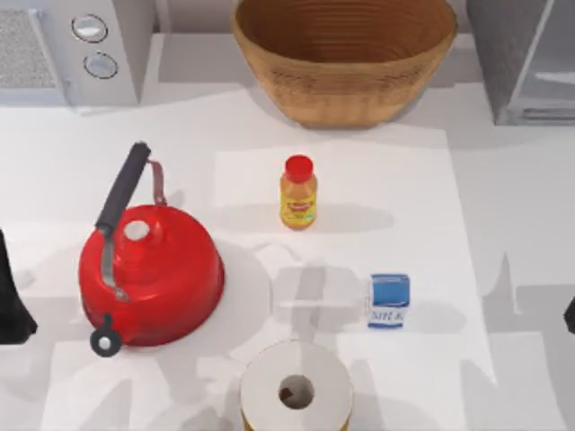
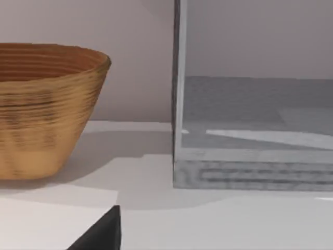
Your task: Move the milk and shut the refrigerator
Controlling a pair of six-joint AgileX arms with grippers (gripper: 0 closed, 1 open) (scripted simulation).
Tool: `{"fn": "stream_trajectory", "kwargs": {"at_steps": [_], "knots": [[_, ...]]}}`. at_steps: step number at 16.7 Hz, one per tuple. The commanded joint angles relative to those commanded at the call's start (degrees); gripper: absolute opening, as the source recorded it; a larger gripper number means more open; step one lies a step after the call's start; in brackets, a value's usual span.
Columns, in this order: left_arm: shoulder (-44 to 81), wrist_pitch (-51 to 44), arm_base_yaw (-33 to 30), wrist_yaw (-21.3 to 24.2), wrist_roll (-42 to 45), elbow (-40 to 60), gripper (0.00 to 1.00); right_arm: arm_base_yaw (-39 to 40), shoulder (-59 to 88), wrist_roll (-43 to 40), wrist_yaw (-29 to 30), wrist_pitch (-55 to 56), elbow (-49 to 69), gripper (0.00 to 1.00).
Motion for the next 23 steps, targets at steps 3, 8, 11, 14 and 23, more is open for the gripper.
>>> {"fn": "stream_trajectory", "kwargs": {"at_steps": [3,8,11,14,23], "knots": [[0.0,0.0,0.0,0.0,0.0,0.0,1.0,8.0,6.8,0.2,8.6,6.4,0.3,1.0],[0.0,0.0,0.0,0.0,0.0,0.0,1.0,22.4,17.8,0.7,22.3,17.5,0.8,1.0],[0.0,0.0,0.0,0.0,0.0,0.0,1.0,25.5,20.5,1.1,25.2,20.5,1.2,1.0],[0.0,0.0,0.0,0.0,0.0,0.0,1.0,25.5,20.5,1.1,25.2,20.5,1.2,1.0],[0.0,0.0,0.0,0.0,0.0,0.0,1.0,25.2,36.3,16.8,20.3,2.8,13.6,1.0]]}}
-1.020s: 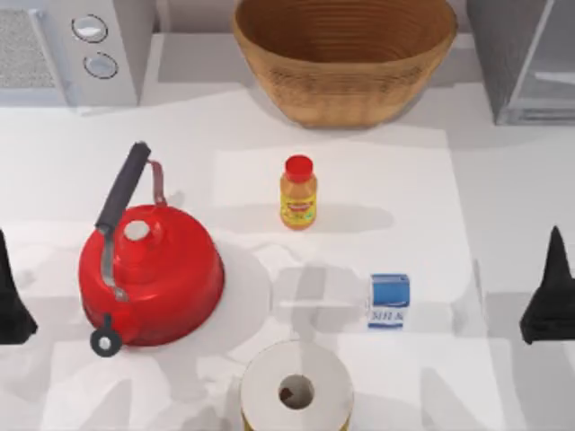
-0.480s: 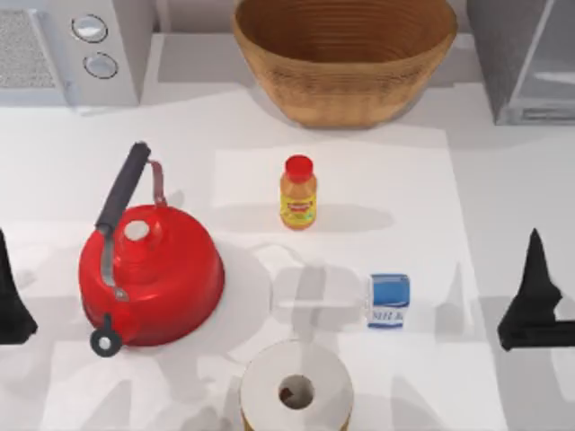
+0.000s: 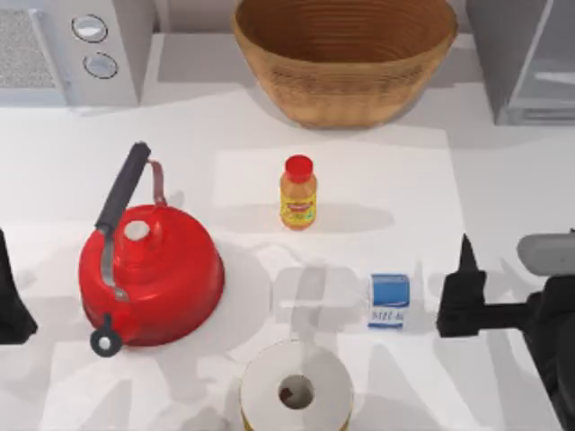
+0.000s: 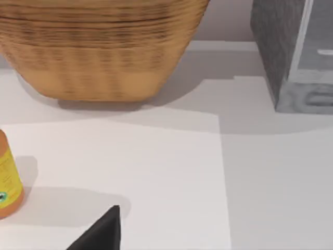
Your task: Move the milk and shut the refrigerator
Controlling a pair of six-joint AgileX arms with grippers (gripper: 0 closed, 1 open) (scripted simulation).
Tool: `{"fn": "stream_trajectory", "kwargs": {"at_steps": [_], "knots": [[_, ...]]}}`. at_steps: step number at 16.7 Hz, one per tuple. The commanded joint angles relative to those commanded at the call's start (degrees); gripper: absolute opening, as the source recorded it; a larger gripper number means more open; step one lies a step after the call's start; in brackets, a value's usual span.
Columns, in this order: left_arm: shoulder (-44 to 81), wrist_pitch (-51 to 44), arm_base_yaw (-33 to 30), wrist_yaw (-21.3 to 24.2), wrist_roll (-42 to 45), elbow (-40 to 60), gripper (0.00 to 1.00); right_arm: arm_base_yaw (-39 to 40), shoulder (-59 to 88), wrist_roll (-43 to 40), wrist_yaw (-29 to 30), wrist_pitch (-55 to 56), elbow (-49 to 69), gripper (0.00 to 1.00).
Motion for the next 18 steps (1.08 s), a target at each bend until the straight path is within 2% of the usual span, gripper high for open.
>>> {"fn": "stream_trajectory", "kwargs": {"at_steps": [6,9,13,18], "knots": [[0.0,0.0,0.0,0.0,0.0,0.0,1.0,0.9,21.0,20.1,-8.6,-32.2,22.9,1.0],[0.0,0.0,0.0,0.0,0.0,0.0,1.0,1.3,27.9,27.3,-13.4,-43.5,32.2,1.0],[0.0,0.0,0.0,0.0,0.0,0.0,1.0,1.6,31.9,31.8,-17.4,-50.0,38.1,1.0],[0.0,0.0,0.0,0.0,0.0,0.0,1.0,1.3,32.0,31.7,-17.5,-49.8,38.1,1.0]]}}
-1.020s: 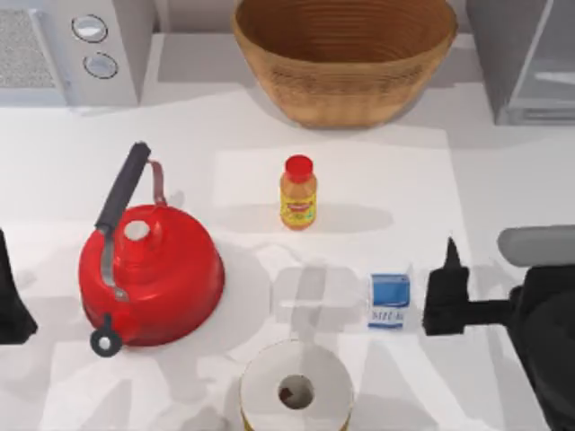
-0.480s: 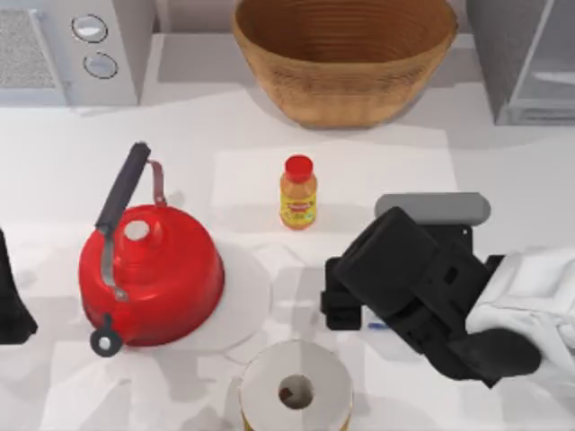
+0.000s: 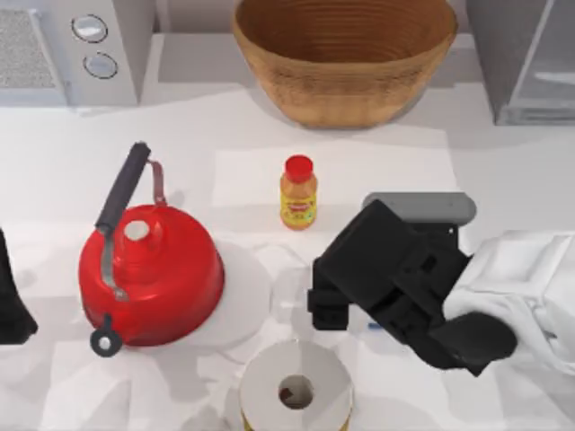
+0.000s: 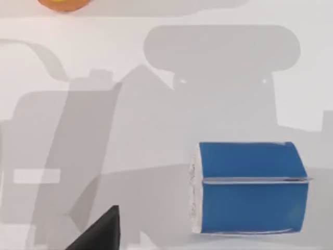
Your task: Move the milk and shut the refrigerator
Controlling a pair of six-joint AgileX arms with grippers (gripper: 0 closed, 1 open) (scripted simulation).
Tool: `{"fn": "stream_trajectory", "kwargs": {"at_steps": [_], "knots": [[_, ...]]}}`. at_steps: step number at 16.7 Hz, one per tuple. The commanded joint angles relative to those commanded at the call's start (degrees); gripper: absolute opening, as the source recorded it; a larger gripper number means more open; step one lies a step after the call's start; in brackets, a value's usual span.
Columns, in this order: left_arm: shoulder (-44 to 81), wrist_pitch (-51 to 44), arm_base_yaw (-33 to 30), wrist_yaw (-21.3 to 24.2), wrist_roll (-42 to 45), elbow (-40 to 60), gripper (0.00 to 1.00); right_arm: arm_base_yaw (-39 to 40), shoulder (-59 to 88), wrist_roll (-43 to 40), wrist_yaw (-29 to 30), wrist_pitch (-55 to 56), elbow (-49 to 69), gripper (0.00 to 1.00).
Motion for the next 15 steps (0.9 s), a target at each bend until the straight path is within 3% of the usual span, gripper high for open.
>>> {"fn": "stream_trajectory", "kwargs": {"at_steps": [6,11,15], "knots": [[0.0,0.0,0.0,0.0,0.0,0.0,1.0,-3.1,5.9,-3.3,-1.4,8.6,-1.0,1.0],[0.0,0.0,0.0,0.0,0.0,0.0,1.0,-3.5,6.6,-3.7,-1.6,9.4,-1.1,1.0],[0.0,0.0,0.0,0.0,0.0,0.0,1.0,-3.5,6.6,-3.7,-1.6,9.4,-1.1,0.7]]}}
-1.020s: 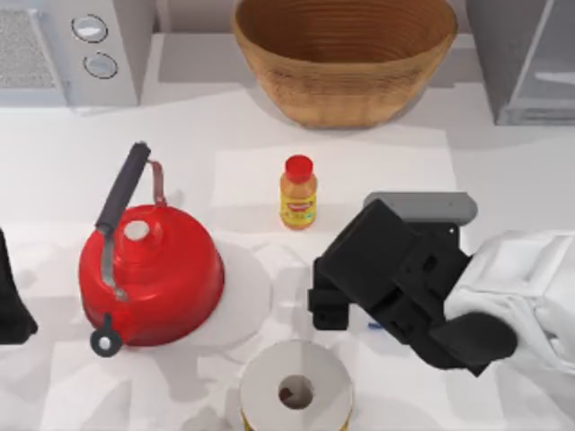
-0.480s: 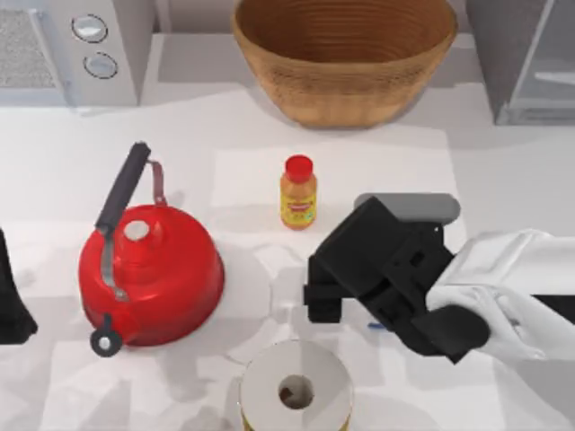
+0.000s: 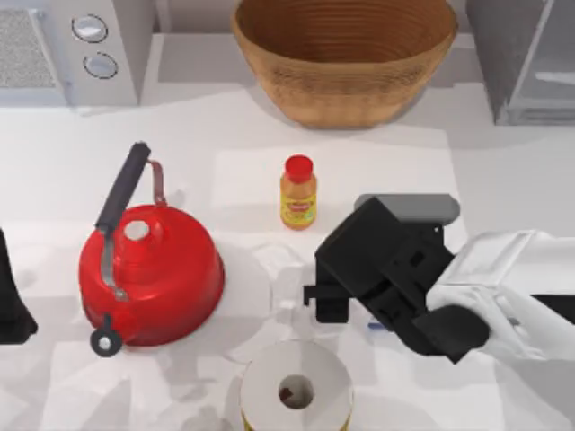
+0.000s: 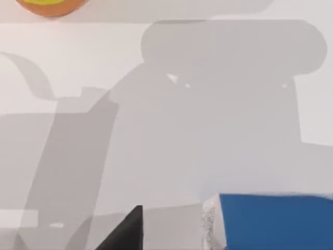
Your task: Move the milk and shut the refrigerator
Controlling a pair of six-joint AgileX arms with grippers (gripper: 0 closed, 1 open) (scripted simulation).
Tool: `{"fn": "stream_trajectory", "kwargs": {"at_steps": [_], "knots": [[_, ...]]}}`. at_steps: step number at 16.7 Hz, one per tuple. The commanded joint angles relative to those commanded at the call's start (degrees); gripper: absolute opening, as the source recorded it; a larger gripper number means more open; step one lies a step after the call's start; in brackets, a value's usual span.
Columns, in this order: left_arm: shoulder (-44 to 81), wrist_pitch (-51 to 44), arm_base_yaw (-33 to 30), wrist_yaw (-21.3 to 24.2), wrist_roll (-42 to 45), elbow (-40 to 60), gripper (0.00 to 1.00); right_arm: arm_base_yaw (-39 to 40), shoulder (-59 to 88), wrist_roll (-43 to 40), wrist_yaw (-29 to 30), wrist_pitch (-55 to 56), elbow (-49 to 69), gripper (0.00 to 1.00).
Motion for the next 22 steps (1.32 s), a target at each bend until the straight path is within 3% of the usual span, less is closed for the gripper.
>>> {"fn": "stream_trajectory", "kwargs": {"at_steps": [9,22], "knots": [[0.0,0.0,0.0,0.0,0.0,0.0,1.0,0.0,0.0,0.0,0.0,0.0,0.0,0.02],[0.0,0.0,0.0,0.0,0.0,0.0,1.0,0.1,-1.8,0.0,0.0,-3.5,2.0,0.0]]}}
